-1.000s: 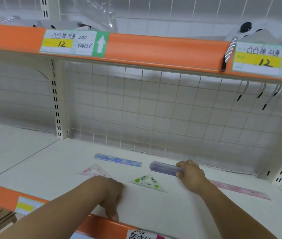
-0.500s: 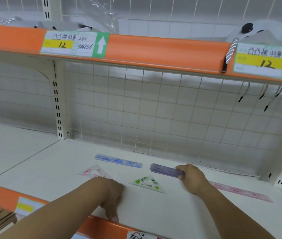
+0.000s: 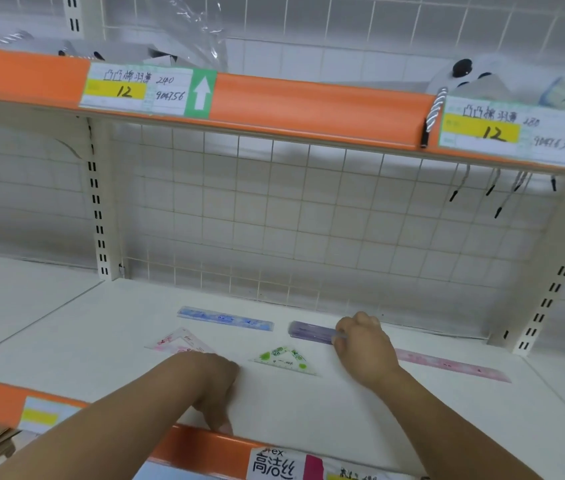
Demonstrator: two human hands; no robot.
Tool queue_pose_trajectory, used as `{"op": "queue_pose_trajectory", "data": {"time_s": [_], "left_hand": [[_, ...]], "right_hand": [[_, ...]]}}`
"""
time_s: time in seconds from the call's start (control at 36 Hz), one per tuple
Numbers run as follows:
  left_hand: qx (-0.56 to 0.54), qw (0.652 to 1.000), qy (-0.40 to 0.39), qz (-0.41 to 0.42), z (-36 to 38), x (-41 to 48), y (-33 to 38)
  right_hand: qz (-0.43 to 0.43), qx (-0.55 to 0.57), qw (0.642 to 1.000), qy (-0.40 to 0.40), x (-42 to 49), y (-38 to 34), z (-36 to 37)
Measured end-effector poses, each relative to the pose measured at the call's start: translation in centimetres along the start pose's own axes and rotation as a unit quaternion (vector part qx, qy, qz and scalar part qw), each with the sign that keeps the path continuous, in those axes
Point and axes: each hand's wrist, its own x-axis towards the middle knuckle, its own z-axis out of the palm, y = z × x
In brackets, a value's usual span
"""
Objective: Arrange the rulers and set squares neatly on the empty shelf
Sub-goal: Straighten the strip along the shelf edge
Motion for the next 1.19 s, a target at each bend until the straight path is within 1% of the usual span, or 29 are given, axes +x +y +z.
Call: {"op": "queue_pose_trajectory", "data": {"time_s": [0.11,0.22,0.33,0.42,0.67,0.89,1.19], "left_hand": [[-0.014,0.999,0.025,0.02,0.0,-0.4,0.0],[-0.065,0.991,0.107,0.047,0.3,-0.3,-0.1],[-0.002,0.977,0.214,0.016,0.5,-0.2,0.5],[0.008,0.964,0.265,0.006,0.7,0.0,1.0],[0.021,0.952,0.303,0.042,0.9,0.0,2.3],[0.031,0.955,0.287,0.062,0.5,-0.5,3.5],[0.058,0.946,0.299,0.113,-0.5,-1.1,9.2]], "right_hand": [[-0.001,-0.013,1.0,-0.002,-1.4,-0.8,-0.5],[0.004,-0.013,1.0,-0.013,-3.0,-1.6,-1.2],[0.023,-0.019,0.998,-0.046,-4.6,-2.3,-2.3],[0.033,-0.02,0.997,-0.059,-5.7,-2.7,-2.9],[0.07,-0.043,0.995,-0.064,-8.6,-2.5,-4.4],[0.109,-0.051,0.991,-0.059,-11.1,-1.3,-5.8],[0.137,-0.048,0.988,-0.05,-13.7,3.0,-8.1]]}}
